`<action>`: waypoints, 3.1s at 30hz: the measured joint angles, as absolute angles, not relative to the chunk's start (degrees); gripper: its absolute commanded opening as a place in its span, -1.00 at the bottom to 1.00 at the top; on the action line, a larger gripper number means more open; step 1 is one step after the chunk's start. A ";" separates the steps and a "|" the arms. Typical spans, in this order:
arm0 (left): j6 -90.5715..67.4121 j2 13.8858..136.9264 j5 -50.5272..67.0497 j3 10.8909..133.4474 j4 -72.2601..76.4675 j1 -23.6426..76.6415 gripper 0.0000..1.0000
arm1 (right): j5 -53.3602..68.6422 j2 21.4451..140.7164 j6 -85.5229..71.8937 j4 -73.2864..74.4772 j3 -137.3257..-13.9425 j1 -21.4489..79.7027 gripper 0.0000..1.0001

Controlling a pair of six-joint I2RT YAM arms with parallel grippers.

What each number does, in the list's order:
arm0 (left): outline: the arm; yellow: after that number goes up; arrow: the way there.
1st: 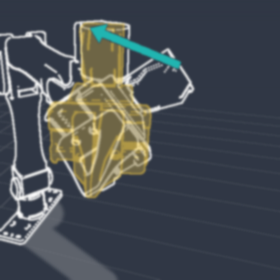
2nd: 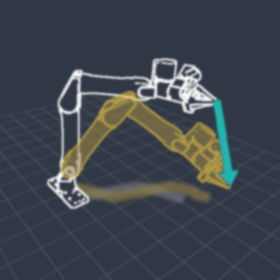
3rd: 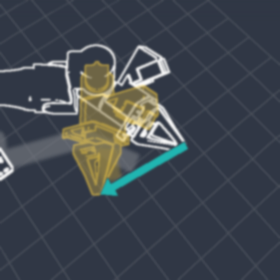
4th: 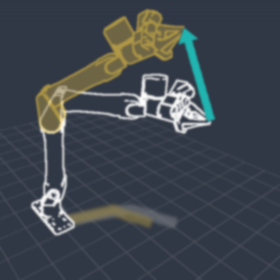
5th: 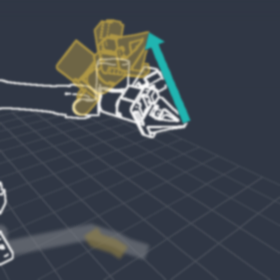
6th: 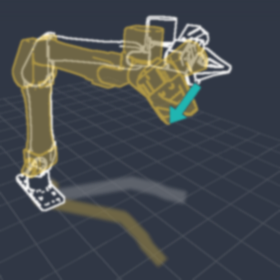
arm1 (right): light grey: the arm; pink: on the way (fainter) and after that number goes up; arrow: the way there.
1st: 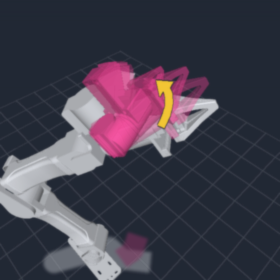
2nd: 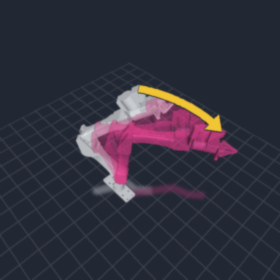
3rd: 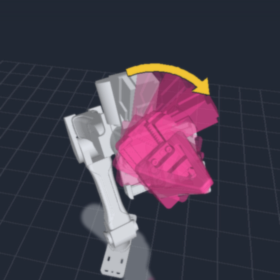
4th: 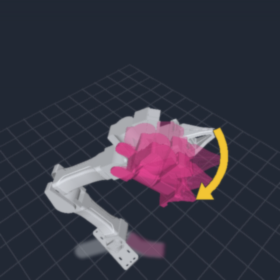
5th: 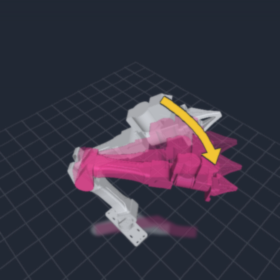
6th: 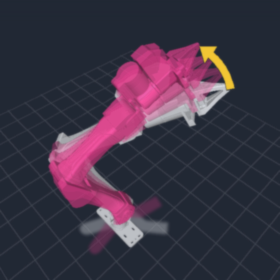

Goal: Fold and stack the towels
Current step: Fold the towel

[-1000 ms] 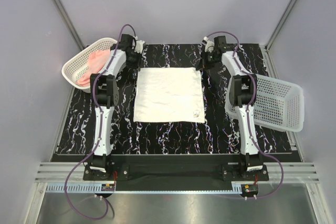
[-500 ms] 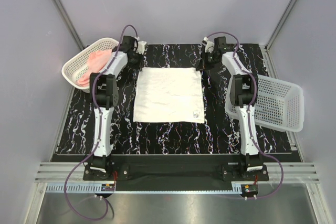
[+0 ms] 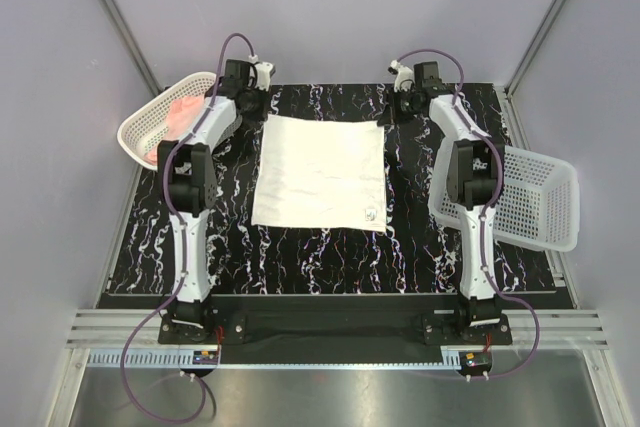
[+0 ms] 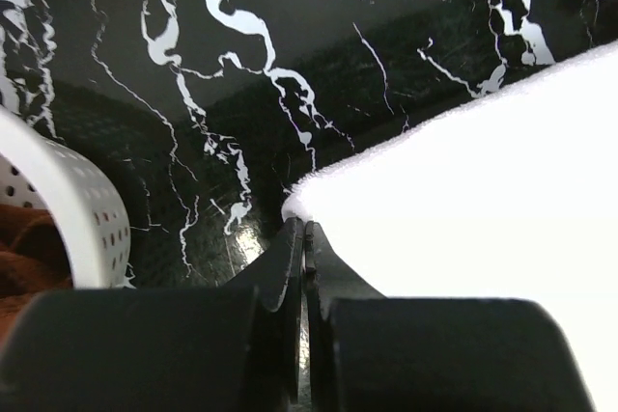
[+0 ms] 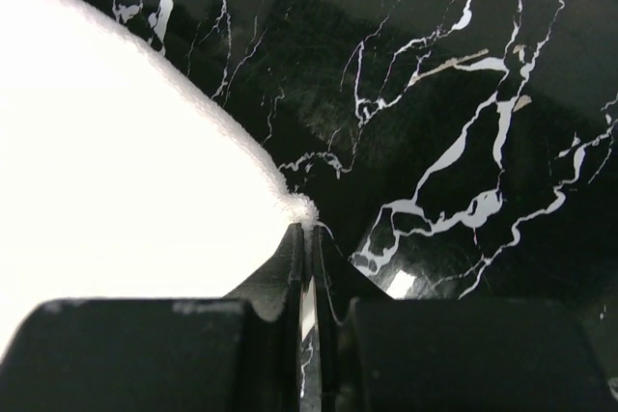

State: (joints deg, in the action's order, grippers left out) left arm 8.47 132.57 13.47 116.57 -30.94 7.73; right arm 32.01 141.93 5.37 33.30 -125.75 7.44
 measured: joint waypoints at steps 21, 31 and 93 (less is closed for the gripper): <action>7.18 120.38 13.26 100.62 -25.54 7.84 -1.00 | 31.03 123.48 10.11 21.58 -99.70 7.44 -1.00; 4.23 110.85 13.98 91.15 -23.24 7.84 -1.00 | 33.61 115.48 6.70 20.82 -90.56 7.44 -1.00; -13.37 87.00 15.84 53.47 -33.63 11.94 -0.40 | 14.26 90.50 -25.50 31.14 -53.71 22.63 -0.21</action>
